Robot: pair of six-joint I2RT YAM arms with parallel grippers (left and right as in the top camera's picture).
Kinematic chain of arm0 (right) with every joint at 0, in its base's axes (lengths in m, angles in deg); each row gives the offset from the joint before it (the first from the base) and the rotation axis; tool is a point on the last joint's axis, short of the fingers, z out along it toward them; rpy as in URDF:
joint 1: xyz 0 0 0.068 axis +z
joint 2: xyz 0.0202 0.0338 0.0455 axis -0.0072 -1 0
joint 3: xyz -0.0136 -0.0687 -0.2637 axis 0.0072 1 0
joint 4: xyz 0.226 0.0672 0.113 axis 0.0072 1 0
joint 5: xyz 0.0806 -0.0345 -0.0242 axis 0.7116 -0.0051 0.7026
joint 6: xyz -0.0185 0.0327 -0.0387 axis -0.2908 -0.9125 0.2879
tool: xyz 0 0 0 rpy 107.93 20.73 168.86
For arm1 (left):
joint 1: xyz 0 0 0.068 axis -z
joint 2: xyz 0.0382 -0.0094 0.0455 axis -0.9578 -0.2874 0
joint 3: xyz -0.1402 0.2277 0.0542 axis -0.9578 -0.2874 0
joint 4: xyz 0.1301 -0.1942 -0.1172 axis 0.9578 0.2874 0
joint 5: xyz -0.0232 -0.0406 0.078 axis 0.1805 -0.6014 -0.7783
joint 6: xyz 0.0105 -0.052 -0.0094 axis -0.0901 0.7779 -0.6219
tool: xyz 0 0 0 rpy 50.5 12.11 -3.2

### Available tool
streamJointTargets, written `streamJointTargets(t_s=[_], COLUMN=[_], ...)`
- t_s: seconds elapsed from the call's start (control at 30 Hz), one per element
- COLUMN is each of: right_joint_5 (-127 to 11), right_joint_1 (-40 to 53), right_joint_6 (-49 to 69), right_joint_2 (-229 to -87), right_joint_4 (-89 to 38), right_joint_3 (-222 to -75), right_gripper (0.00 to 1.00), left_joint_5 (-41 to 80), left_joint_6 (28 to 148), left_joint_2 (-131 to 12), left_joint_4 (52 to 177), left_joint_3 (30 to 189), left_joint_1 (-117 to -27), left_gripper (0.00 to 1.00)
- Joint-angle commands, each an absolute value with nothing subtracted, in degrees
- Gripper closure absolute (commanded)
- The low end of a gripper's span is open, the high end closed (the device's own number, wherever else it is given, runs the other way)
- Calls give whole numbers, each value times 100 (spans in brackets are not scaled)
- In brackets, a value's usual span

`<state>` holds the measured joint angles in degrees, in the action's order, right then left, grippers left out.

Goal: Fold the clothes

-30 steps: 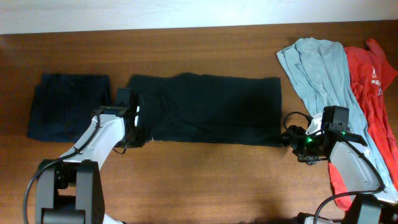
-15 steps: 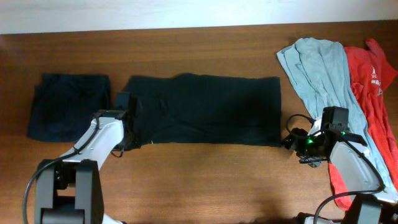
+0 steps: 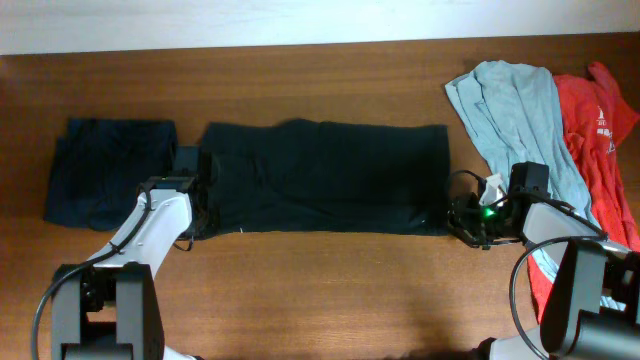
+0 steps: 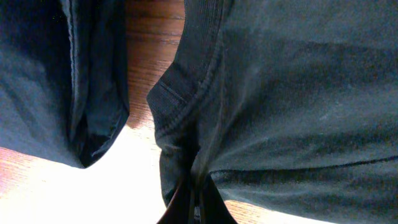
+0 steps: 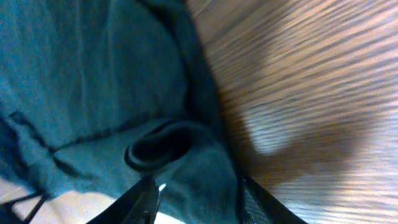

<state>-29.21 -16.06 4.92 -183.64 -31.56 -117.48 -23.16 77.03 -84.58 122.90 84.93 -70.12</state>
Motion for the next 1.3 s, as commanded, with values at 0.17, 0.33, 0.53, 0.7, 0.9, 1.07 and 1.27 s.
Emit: streamJointTargets(t_s=[0.17, 0.33, 0.53, 0.7, 0.9, 1.07, 1.27], right_joint_5=[-3385, -3562, -4130, -4134, -4136, -4136, -4313], right_joint_1=[-1612, -1623, -1621, -1621, -1621, -1623, -1805], right_joint_6=[602, 617, 807, 816, 811, 807, 838], right_joint_2=[-18661, -18652, -18652, -18652, -18652, -18652, -18650], right_joint_4=[-2821, -2839, -2179, -1916, -1962, -2327, -2450], right_joint_3=[-11547, -11561, -11558, -11558, -11558, -11561, -11851], right_gripper=[79, 56, 42, 52, 66, 73, 96], left_joint_5=[-2401, -2403, -2401, -2401, -2401, -2401, -2403], left_joint_6=[7795, 7795, 7795, 7795, 7795, 7795, 7795], left_joint_2=[-8312, -8312, -8312, -8312, -8312, -8312, -8309], left_joint_4=[12279, 12279, 12279, 12279, 12274, 12261, 12279], left_joint_3=[8602, 8602, 8602, 8602, 8602, 8602, 8602], left_joint_1=[-7047, -7047, -7047, -7047, -7047, -7047, -7047], left_gripper=[99, 99, 99, 99, 100, 99, 100])
